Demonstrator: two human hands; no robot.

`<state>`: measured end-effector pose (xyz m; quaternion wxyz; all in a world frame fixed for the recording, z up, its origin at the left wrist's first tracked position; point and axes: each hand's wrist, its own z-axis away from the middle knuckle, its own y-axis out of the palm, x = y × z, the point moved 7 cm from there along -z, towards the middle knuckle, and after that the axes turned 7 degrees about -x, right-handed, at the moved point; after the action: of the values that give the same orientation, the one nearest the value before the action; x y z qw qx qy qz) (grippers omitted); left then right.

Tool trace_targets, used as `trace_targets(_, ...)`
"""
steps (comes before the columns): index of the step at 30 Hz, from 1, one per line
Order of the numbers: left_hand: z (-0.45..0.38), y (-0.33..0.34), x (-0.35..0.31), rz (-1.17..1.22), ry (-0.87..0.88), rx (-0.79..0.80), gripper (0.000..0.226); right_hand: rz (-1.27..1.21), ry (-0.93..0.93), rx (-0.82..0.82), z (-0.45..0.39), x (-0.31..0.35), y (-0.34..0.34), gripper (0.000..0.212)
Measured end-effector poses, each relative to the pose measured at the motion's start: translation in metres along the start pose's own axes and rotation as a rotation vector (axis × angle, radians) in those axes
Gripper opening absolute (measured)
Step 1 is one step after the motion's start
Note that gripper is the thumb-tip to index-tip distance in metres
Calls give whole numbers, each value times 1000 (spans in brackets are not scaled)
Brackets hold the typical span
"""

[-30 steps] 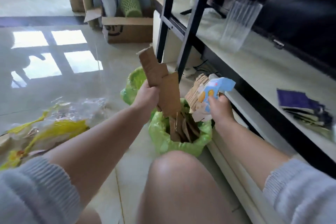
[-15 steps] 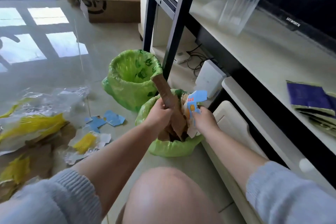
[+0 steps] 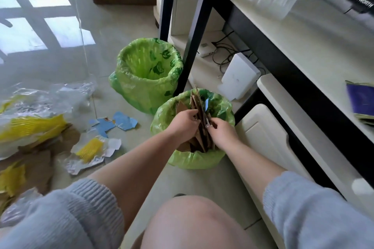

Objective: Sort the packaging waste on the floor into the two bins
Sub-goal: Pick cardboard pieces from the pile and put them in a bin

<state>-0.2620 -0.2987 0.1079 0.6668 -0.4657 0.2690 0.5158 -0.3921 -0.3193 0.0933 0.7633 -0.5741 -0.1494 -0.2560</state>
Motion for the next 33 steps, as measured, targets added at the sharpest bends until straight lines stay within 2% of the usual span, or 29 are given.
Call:
trace_targets(2, 4, -12, -7, 38, -18, 28, 41, -67, -12, -118, 0, 9, -10, 41)
trace_targets(5, 3, -58, -26, 25, -6, 16, 36, -204, -266, -350, 18, 55, -35, 32)
trace_targets(7, 4, -100, -31, -6, 20, -48, 34, -275, -441, -351, 37, 99, -35, 26)
trace_targets(9, 10, -141, -20, -24, 27, -131, 31, -254, -585, -269, 51, 144, -18, 25)
trace_targets(12, 28, -198, 24, -30, -43, -243, 30, -91, -708, 3, 65, 196, 44, 27)
trace_targets(16, 60, -256, 117, -2, -202, -381, 30, 323, -833, 313, 86, 219, 148, 34)
trace_targets(20, 94, -296, 222, -63, -316, -514, 28, 614, -823, 481, 83, 213, 230, 39)
trace_targets(24, 124, -299, 314, -156, -461, -478, 20, 766, -740, 529, 59, 191, 288, 40)
trace_targets(28, 153, -277, 378, -351, -625, -424, 10, 750, -612, 493, 21, 165, 327, 48)
trace_targets(30, 175, -263, 404, -347, -734, -450, 7, 717, -572, 474, 8, 158, 341, 50)
trace_targets(31, 186, -257, 418, -324, -779, -491, 12, 707, -558, 476, 2, 155, 346, 51)
trace_targets(33, 202, -244, 440, -307, -865, -573, 37, 697, -536, 471, -7, 150, 355, 51)
